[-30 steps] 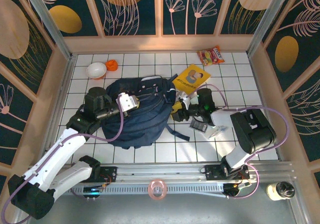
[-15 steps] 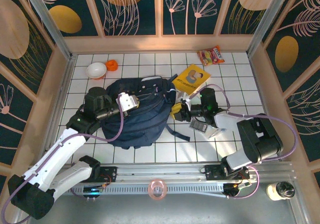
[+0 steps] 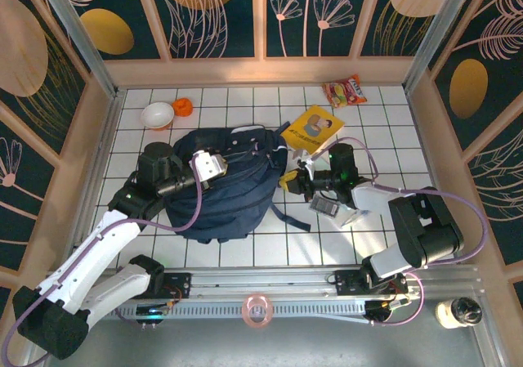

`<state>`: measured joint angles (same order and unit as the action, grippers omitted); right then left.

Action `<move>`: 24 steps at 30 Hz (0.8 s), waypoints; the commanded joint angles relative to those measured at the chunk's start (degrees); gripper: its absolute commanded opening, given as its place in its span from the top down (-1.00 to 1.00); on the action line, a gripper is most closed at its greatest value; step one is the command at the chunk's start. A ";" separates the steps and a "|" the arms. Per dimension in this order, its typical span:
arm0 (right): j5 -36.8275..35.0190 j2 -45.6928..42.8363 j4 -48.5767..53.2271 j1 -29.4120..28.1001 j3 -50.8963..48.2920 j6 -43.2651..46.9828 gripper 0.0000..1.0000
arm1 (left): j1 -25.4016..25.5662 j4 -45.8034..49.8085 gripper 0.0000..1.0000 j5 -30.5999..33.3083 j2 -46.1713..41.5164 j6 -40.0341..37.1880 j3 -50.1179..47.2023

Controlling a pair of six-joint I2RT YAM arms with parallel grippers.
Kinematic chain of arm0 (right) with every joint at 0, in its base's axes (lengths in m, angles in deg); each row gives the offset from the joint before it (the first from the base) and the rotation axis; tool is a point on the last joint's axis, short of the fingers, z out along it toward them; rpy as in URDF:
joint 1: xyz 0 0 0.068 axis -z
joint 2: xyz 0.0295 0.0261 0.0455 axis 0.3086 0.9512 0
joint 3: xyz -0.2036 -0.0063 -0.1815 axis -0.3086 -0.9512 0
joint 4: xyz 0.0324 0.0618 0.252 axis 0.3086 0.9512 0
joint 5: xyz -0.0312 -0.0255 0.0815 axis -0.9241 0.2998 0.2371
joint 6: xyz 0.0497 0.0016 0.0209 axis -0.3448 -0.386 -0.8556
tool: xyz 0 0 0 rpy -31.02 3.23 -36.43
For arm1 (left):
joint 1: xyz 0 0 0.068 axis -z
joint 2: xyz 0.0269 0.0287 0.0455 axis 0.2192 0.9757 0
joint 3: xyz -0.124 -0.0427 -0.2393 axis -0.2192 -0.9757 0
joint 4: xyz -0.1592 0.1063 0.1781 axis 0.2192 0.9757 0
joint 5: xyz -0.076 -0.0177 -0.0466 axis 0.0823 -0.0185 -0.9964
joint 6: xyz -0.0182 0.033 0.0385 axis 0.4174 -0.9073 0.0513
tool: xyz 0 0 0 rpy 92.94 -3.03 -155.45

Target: Pack the student bag

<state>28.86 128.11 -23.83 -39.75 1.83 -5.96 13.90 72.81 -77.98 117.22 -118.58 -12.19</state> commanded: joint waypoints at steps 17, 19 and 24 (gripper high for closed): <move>-1.58 -9.60 11.15 -11.42 4.01 -7.88 1.00 | -0.20 -14.44 1.00 13.71 2.70 1.64 -3.97; -5.05 -9.67 8.34 -11.89 3.02 -11.10 1.00 | -0.20 -14.72 1.00 11.09 2.37 1.92 -4.15; -8.85 -6.92 5.85 -13.07 2.55 -13.06 1.00 | -0.20 -17.51 1.00 5.16 1.91 5.63 -4.44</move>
<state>22.43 120.20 -15.44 -51.69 4.73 -16.62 14.03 63.30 -69.18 120.06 -116.31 -16.85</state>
